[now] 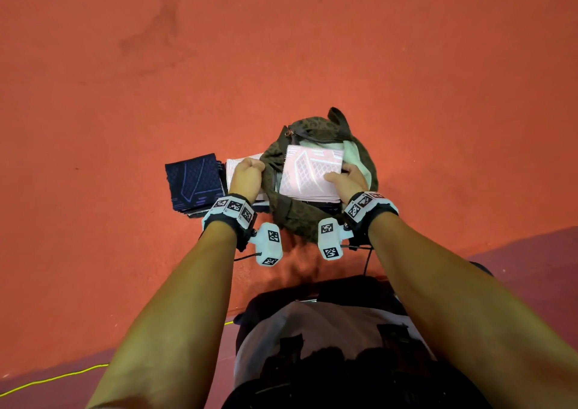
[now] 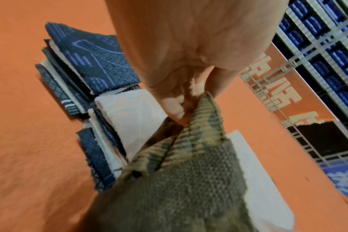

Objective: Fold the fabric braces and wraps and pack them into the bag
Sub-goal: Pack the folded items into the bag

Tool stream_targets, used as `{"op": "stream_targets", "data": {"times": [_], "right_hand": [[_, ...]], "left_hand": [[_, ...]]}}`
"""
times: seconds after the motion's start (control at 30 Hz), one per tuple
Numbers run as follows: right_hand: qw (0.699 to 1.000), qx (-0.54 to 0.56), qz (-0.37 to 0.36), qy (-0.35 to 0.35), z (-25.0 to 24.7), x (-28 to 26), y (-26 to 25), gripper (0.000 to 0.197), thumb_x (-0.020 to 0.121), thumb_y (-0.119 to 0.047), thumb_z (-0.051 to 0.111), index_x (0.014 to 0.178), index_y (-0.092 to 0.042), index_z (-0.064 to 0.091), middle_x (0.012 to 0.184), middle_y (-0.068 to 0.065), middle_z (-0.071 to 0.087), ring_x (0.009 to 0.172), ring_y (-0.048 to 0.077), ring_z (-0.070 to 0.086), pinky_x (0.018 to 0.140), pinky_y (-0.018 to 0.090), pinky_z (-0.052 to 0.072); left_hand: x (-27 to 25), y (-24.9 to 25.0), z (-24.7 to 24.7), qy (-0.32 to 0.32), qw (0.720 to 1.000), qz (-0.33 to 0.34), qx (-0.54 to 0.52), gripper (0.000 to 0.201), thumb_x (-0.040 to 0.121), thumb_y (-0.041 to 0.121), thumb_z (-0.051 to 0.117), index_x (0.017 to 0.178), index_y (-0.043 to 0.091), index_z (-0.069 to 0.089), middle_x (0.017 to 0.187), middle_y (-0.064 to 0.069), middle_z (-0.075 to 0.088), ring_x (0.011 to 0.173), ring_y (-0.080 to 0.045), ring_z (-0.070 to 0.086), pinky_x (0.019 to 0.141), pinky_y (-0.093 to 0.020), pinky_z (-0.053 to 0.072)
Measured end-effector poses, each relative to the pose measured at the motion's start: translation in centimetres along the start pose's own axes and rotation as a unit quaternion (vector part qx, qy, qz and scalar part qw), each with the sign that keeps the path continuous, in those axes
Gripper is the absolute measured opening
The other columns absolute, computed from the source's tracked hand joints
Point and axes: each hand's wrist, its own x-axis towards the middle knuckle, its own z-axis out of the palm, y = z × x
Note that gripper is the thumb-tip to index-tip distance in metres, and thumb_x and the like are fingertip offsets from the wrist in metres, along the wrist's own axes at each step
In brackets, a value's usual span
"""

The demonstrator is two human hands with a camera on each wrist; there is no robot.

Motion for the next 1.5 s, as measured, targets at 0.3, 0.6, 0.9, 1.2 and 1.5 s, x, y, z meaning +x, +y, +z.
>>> {"op": "stream_targets", "data": {"times": [0.3,0.6,0.9,1.2,1.5], "right_hand": [[0.996,-0.075,-0.041,0.024,0.2,-0.2,0.1,0.065,0.080,-0.014,0.071,0.140,-0.020,0.046,0.132,0.004,0.058,0.117,0.026,0.059,0.100,0.039,0.049],[0.895,-0.354,-0.267,0.048,0.9,-1.9,-3.1,0.062,0.064,0.009,0.049,0.114,-0.026,0.057,0.119,-0.002,0.039,0.116,0.020,0.037,0.098,0.024,0.028],[0.856,-0.377,-0.355,0.013,3.1,-2.0,-4.4,0.033,0.071,0.005,0.054,0.083,-0.025,0.062,0.098,-0.006,0.045,0.095,0.019,0.045,0.083,0.030,0.034],[0.887,-0.377,-0.248,-0.098,5.6,-1.9,-4.1,0.051,0.085,-0.004,0.049,0.133,-0.022,0.049,0.103,0.008,0.067,0.093,0.030,0.063,0.078,0.041,0.055],[0.894,-0.365,-0.231,-0.121,4.8,-1.7,-2.7,0.067,0.087,-0.006,0.049,0.149,-0.027,0.038,0.109,0.006,0.062,0.100,0.028,0.059,0.085,0.040,0.052]], "left_hand": [[-0.6,-0.3,0.8,-0.041,0.994,-0.024,0.096,0.021,0.092,0.014,0.063,0.104,0.010,0.046,0.063,-0.009,0.058,0.038,-0.015,0.053,0.042,-0.025,0.049],[0.1,-0.7,0.5,-0.016,0.976,0.010,0.216,0.018,0.086,0.020,0.064,0.103,0.024,0.065,0.081,-0.004,0.066,0.079,-0.030,0.068,0.082,-0.041,0.059],[0.2,-0.9,0.2,0.024,0.974,-0.011,0.225,0.019,0.084,0.015,0.066,0.100,0.023,0.067,0.095,-0.004,0.069,0.100,-0.027,0.067,0.092,-0.033,0.054],[0.2,-0.6,1.6,0.021,0.953,0.010,0.302,0.036,0.086,0.013,0.058,0.119,0.020,0.071,0.117,-0.008,0.071,0.106,-0.030,0.063,0.089,-0.027,0.049],[1.0,-1.9,0.5,0.027,0.920,0.033,0.390,0.021,0.080,0.008,0.059,0.087,0.028,0.060,0.101,-0.006,0.069,0.083,-0.030,0.060,0.070,-0.027,0.045]]}}
